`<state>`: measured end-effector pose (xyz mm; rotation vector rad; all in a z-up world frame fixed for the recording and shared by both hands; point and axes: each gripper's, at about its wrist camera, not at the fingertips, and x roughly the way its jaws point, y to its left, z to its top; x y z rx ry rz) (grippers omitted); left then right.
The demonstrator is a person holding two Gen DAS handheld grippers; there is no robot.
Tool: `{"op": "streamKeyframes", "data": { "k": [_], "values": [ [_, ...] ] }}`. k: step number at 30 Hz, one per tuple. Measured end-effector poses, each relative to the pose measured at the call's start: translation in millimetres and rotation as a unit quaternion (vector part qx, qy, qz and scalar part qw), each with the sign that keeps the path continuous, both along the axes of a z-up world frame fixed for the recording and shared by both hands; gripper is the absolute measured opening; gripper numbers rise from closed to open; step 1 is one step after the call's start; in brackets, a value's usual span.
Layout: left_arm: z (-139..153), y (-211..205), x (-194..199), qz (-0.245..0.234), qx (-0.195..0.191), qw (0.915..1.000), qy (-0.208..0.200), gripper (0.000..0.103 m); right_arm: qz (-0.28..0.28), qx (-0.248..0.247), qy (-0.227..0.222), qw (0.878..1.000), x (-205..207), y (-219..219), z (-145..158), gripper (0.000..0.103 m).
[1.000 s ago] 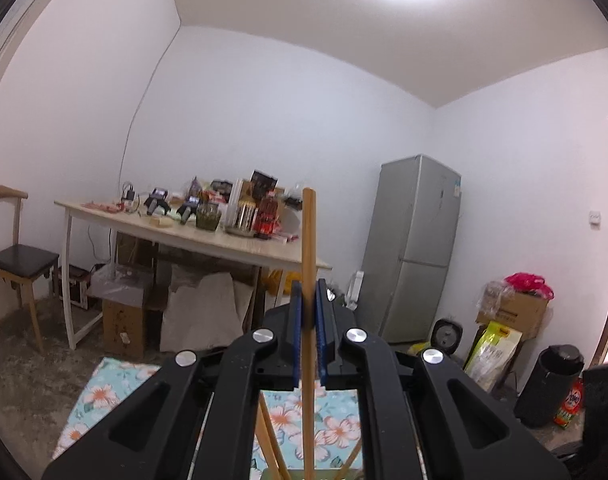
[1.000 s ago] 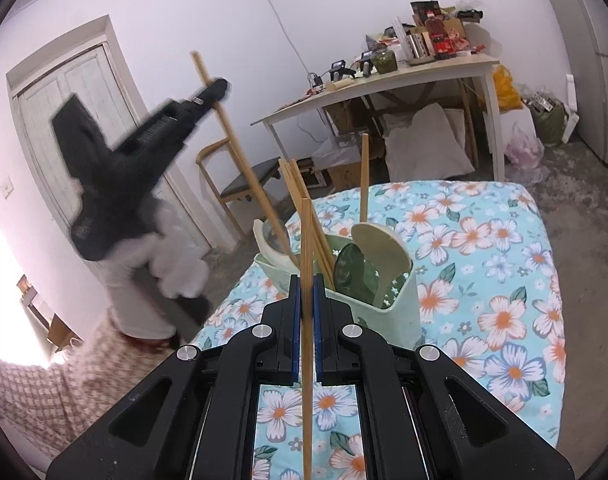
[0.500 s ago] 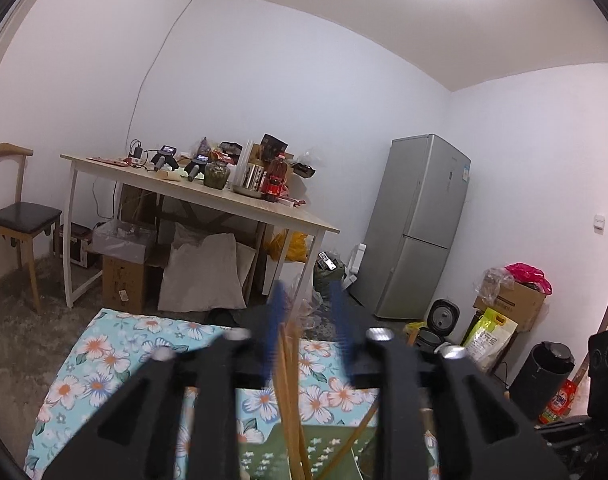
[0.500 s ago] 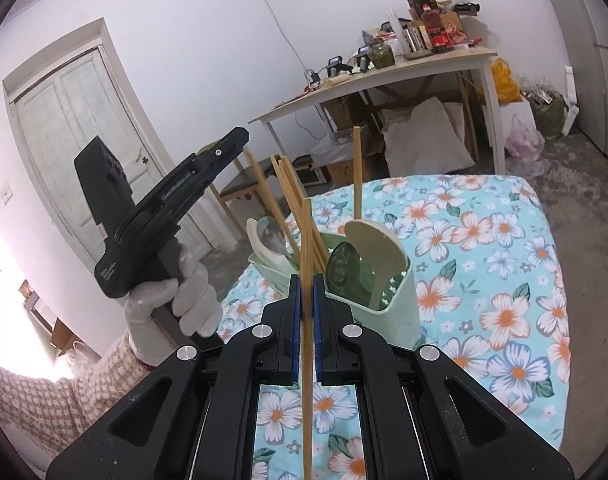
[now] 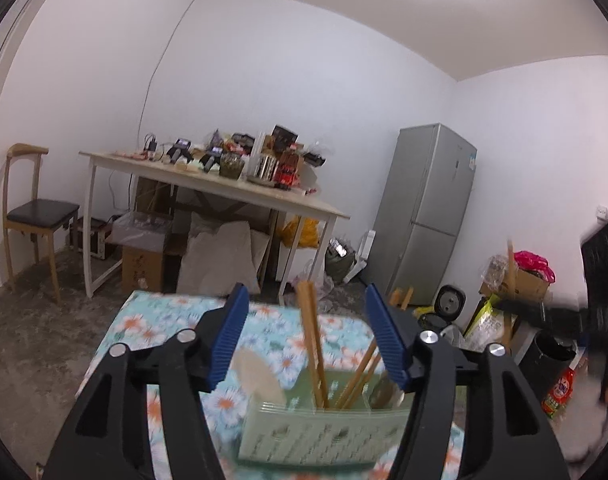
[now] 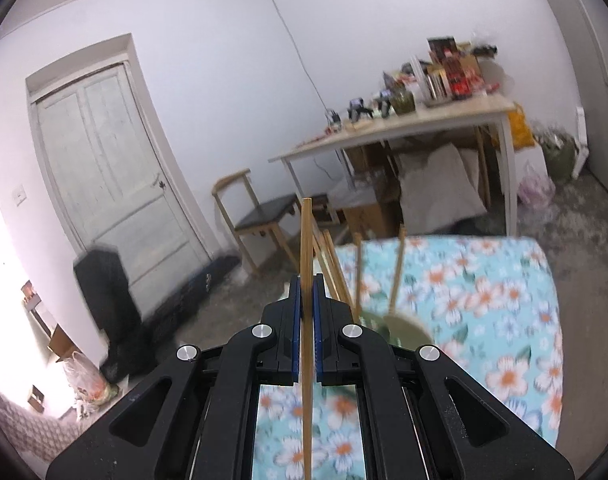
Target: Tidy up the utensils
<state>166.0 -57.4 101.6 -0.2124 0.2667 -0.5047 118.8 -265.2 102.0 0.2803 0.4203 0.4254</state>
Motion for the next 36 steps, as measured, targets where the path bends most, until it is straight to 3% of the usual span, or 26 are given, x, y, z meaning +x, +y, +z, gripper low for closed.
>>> {"op": "streamKeyframes", "data": {
  "k": [13,22,30,33,36],
  "values": [
    [-48,34,-40,0.007,0.031,0.9981,0.052,0.071,-0.037,-0.024,-0.066,0.997,56,12,57,0.004],
    [-60,40,-39,0.006,0.031,0.9973,0.066,0.073,-0.097,-0.08,-0.063,0.99,91,27,32,0.004],
    [-66,46,-39,0.012,0.03,0.997,0.07,0.074,-0.102,-0.13,-0.029,0.986,95,39,-5,0.006],
    [-66,46,-41,0.013,0.031,0.997,0.07,0.074,-0.104,-0.126,-0.037,0.986,83,34,-1,0.022],
    [-66,46,-42,0.012,0.032,0.9969,0.07,0.075,-0.108,-0.111,-0.048,0.987,66,26,5,0.026]
  ]
}}
